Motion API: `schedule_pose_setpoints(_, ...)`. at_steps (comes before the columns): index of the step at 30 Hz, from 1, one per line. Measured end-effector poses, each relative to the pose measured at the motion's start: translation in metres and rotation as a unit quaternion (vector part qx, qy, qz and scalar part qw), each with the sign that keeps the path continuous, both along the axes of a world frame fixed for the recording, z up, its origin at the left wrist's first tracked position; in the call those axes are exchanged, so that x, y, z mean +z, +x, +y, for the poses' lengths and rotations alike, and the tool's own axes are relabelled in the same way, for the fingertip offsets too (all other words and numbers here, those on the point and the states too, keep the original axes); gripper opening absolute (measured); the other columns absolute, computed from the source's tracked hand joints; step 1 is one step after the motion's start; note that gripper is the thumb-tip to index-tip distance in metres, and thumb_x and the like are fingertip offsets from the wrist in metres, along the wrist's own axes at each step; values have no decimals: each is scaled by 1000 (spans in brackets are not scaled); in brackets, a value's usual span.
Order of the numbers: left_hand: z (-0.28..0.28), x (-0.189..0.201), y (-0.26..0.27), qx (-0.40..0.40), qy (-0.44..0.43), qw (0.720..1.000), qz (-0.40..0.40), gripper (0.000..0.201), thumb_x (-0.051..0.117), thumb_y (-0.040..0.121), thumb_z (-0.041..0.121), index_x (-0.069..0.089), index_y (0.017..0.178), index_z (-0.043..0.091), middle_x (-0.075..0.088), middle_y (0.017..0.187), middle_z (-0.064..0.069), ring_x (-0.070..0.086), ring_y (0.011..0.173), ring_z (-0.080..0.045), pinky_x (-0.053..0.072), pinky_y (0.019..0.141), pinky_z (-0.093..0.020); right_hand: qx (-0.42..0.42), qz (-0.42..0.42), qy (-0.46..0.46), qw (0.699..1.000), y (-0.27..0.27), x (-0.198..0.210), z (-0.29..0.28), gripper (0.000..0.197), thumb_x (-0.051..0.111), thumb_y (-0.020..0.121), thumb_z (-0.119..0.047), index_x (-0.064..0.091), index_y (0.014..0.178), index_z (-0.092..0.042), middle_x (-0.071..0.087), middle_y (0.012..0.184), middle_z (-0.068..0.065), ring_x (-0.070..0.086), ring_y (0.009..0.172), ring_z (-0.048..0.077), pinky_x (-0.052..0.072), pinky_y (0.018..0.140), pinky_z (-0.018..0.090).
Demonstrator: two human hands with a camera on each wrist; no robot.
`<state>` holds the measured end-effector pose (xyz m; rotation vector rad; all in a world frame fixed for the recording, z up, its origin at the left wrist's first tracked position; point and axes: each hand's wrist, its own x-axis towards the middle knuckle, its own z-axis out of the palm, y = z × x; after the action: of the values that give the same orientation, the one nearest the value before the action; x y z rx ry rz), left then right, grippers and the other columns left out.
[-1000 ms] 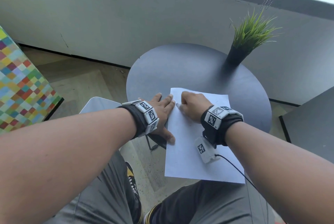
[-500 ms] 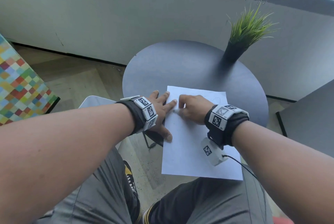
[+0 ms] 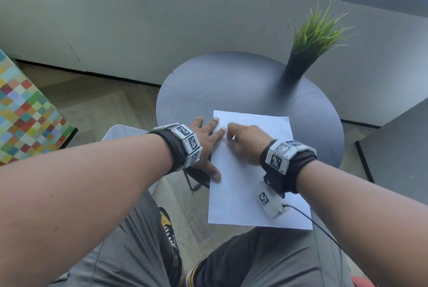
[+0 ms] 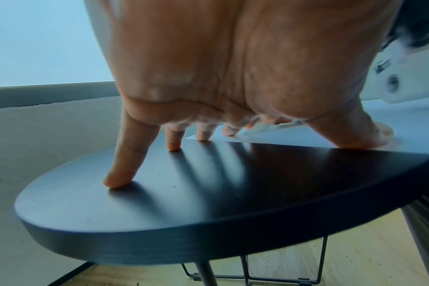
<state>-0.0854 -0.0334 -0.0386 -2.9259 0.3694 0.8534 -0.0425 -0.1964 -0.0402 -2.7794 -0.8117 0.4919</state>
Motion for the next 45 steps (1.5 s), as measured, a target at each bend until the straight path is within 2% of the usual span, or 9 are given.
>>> schedule_pose_setpoints(3, -1, 2, -1, 1, -2, 1000, 3, 128, 64, 62, 84, -5, 157, 31, -15, 164, 1, -1, 147, -41, 30, 108, -61, 110, 87, 0, 990, -18, -1, 3, 21, 51, 94, -21, 59, 114, -22, 66, 106, 3, 59, 94, 25, 42, 77, 30)
schedule_pose_setpoints(7, -1, 1, -2, 3, 5, 1000, -4, 131, 62, 62, 86, -7, 157, 30, -15, 164, 3, 0, 147, -38, 32, 106, -62, -56, -33, -11, 998, 16, -4, -9, 18, 47, 96, -36, 55, 103, -22, 66, 100, 6, 58, 91, 29, 43, 75, 33)
schedule_pose_setpoints(12, -1, 2, -1, 6, 0, 1000, 8, 131, 62, 63, 86, -9, 157, 29, -17, 164, 1, -5, 148, -41, 27, 110, -62, 125, 46, 1, 991, -27, -5, -2, 18, 50, 96, -30, 56, 109, -20, 68, 100, 7, 59, 89, 28, 50, 79, 38)
schedule_pose_setpoints(17, 0, -1, 0, -4, 5, 1000, -2, 133, 60, 61, 88, -9, 157, 27, -16, 164, 0, 1, 147, -41, 29, 108, -62, -27, -34, 2, 999, 1, -2, -15, 21, 48, 96, -38, 54, 103, -20, 65, 101, 7, 57, 92, 30, 43, 76, 34)
schedule_pose_setpoints(21, -1, -1, -1, 6, 4, 1000, 5, 132, 61, 62, 87, -11, 157, 28, -18, 164, 1, -5, 148, -40, 25, 111, -61, 120, 33, -5, 992, -38, -4, -2, 15, 51, 96, -28, 54, 106, -17, 62, 88, 5, 58, 87, 31, 41, 68, 33)
schedule_pose_setpoints(26, -1, -1, -1, 0, 5, 1000, -4, 131, 58, 62, 88, -10, 157, 27, -15, 164, 0, 0, 147, -40, 27, 110, -62, -84, -25, 1, 996, 3, 0, -29, 23, 47, 96, -39, 52, 97, -17, 65, 94, 10, 58, 93, 33, 48, 80, 38)
schedule_pose_setpoints(31, 0, -3, -1, 5, 2, 1000, -1, 132, 61, 62, 86, -11, 157, 27, -17, 164, 0, -4, 148, -40, 24, 112, -60, 86, 42, -15, 995, -48, -1, -8, 18, 49, 96, -32, 53, 102, -16, 66, 94, 11, 55, 84, 30, 46, 73, 37)
schedule_pose_setpoints(41, 7, 3, 4, 26, -19, 999, -2, 120, 67, 67, 77, 1, 157, 32, -7, 165, 3, 3, 150, -29, 24, 116, -51, -232, 13, 73, 970, 38, 5, -121, 18, 59, 92, -42, 57, 97, -24, 60, 79, -3, 59, 77, 26, 50, 70, 32)
schedule_pose_setpoints(45, 7, 11, 0, 89, -74, 992, -41, 102, 61, 81, 68, 9, 158, 27, 7, 164, -4, 14, 149, -28, 22, 116, -40, -284, -9, -7, 959, 30, 7, -146, 35, 54, 93, -36, 47, 127, -36, 50, 119, 6, 56, 104, 32, 46, 96, 38)
